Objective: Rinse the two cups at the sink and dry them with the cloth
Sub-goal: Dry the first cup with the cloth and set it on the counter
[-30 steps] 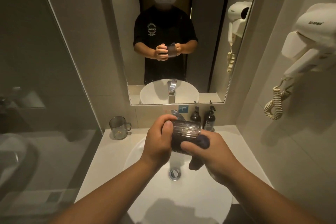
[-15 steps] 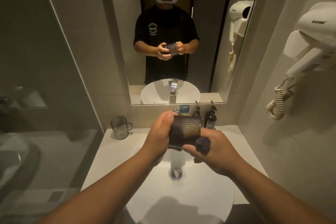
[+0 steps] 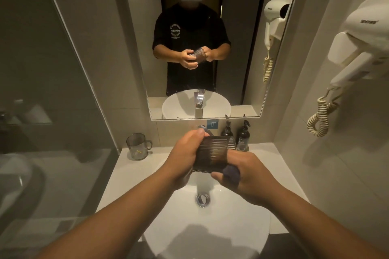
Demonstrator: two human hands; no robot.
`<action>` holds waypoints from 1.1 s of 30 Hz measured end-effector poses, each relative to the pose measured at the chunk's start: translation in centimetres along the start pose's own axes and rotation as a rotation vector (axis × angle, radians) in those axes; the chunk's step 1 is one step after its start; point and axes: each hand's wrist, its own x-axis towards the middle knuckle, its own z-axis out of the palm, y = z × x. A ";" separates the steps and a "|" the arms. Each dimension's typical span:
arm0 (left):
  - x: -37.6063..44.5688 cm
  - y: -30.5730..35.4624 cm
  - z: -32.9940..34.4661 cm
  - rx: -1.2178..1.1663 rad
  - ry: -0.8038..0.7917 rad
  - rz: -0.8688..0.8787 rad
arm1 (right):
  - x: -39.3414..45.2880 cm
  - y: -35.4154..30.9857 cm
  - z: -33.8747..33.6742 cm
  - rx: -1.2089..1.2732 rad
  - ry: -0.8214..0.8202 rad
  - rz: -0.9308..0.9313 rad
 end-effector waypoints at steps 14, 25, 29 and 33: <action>-0.1 -2.9 -1.2 0.536 0.107 0.810 | 0.8 -2.0 0.0 1.264 0.138 0.552; -0.8 -2.4 -2.0 0.714 -0.105 0.570 | 1.5 -0.8 -2.0 1.108 0.175 0.640; -1.2 -0.8 -1.2 1.043 -0.362 0.359 | 1.5 -0.5 -2.1 0.799 -0.084 0.567; -0.9 -1.2 -1.8 0.834 -0.406 0.171 | 1.3 0.4 -3.2 0.821 -0.097 0.547</action>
